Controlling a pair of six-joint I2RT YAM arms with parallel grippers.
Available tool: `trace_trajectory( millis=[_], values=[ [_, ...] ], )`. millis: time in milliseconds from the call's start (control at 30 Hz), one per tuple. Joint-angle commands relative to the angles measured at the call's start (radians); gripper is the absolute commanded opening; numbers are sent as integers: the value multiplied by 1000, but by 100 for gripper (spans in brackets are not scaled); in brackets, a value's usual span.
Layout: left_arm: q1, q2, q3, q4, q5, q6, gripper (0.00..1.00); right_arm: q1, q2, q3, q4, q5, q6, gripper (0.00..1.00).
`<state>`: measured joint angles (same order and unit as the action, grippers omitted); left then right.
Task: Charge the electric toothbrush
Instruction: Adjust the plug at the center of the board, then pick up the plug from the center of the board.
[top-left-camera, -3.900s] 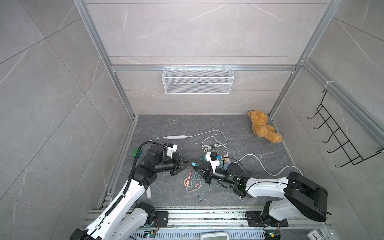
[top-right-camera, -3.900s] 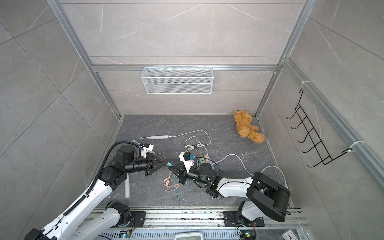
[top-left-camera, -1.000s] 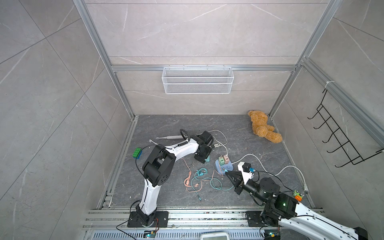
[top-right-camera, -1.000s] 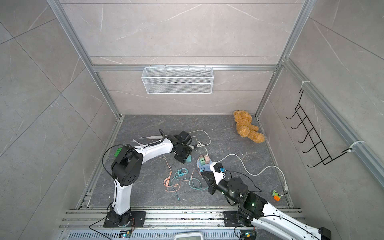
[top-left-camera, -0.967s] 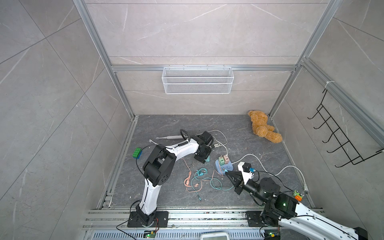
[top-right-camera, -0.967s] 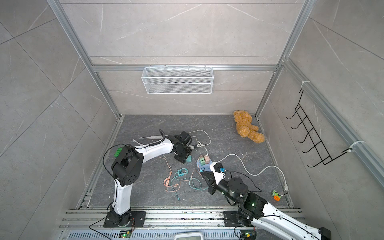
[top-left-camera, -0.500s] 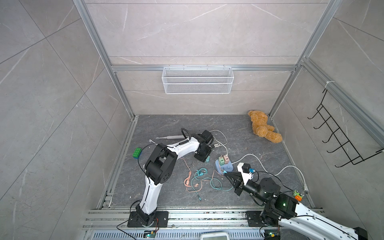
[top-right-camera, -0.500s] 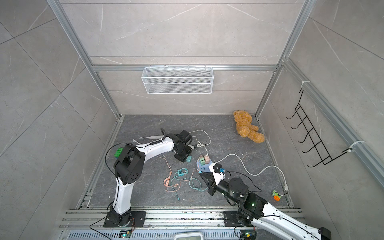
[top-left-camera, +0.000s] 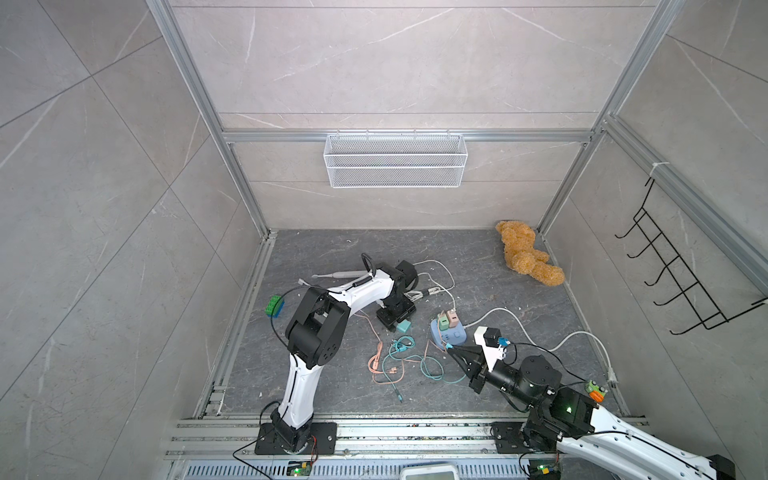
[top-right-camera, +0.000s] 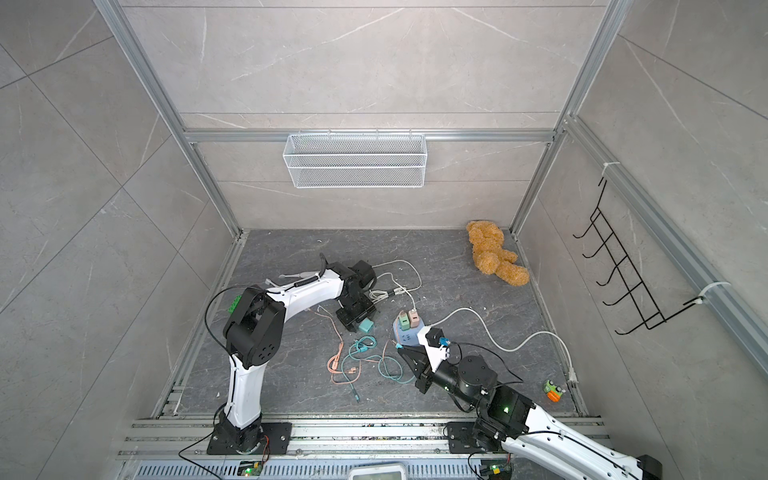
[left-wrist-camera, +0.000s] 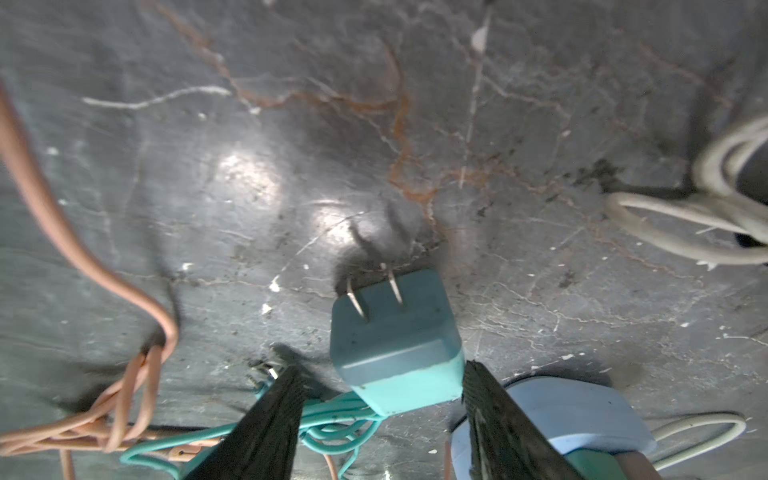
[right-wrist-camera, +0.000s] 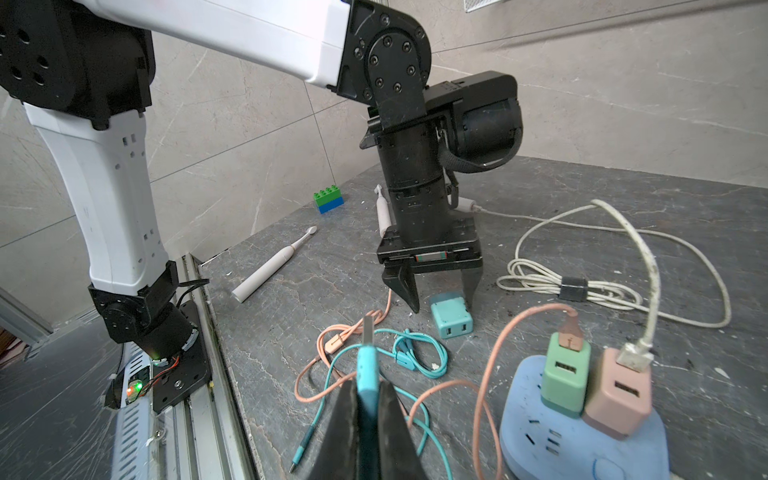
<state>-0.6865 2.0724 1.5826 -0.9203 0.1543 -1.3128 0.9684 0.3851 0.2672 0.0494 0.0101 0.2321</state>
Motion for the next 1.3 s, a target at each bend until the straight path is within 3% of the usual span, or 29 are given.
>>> trace_trajectory(
  millis=[0,133,500,900,1100,1267],
  values=[
    [20,-41,-12,-80,21,79,72,6,1,-6,25,-13,13,0],
    [16,-37,5,-45,47,79,77,7,17,-3,36,-19,9,0],
    [-14,-7,40,-57,-14,114,77,8,37,-7,56,-29,11,0],
    [-32,33,27,-27,-18,115,61,12,32,-7,56,-45,15,0],
    [-16,9,28,-30,-65,120,71,13,38,-8,63,-52,15,0],
    [-15,4,16,-13,-80,103,71,13,62,-6,75,-63,13,0]
  ],
)
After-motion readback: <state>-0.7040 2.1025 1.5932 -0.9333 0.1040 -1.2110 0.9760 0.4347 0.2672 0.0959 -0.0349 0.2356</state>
